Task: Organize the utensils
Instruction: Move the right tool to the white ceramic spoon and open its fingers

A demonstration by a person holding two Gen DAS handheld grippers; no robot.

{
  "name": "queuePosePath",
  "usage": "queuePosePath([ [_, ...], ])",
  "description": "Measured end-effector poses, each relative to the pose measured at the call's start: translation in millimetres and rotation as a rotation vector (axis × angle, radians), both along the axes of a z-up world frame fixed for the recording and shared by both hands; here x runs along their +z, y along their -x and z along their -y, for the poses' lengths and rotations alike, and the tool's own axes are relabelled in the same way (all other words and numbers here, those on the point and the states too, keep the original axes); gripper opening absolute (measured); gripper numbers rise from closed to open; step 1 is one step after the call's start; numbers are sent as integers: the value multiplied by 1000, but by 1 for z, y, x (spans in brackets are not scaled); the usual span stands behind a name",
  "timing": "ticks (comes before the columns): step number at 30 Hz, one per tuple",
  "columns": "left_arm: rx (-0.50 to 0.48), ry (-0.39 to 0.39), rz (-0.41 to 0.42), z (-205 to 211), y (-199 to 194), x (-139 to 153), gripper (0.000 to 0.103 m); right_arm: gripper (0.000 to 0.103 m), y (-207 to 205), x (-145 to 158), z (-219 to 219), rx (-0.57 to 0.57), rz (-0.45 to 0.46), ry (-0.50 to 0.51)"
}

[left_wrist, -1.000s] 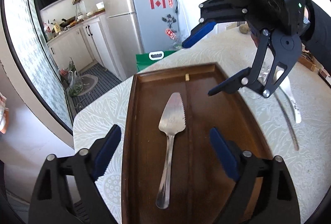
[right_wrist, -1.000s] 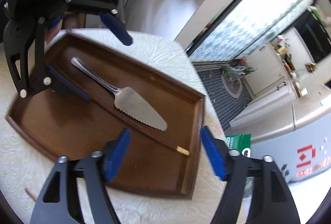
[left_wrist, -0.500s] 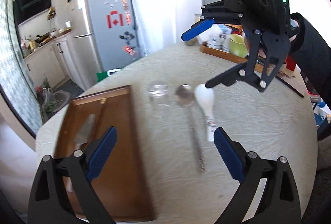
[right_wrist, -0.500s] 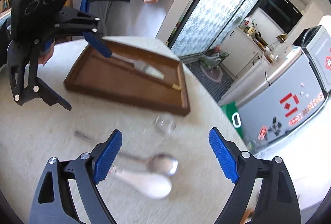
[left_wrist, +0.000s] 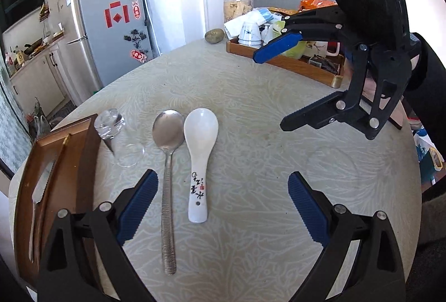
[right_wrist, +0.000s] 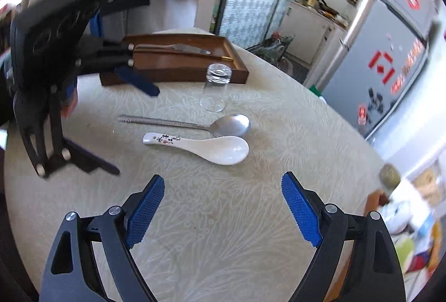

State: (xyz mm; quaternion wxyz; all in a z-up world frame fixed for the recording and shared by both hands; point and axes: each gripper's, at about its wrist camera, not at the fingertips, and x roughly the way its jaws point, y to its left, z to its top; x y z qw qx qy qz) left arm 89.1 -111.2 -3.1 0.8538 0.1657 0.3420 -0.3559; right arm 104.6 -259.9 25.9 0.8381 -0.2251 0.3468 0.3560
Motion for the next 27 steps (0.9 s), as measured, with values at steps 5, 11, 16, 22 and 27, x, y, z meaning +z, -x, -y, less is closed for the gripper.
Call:
queuePosePath([
  [5, 24, 5, -15, 9, -14, -6, 96, 81, -14, -9, -4, -25, -52, -46],
  [11, 72, 18, -57, 5, -31, -15, 96, 74, -32, -17, -15, -37, -96, -82],
  [16, 61, 1, -74, 12, -36, -20, 95, 62, -51, -26, -19, -79, -175, -116],
  [22, 60, 21, -104, 9, -42, -26, 75, 54, -70, -35, -16, -135, -230, -162],
  [27, 65, -2, -117, 12, -42, -30, 64, 50, -79, -41, -6, -154, -289, -236],
])
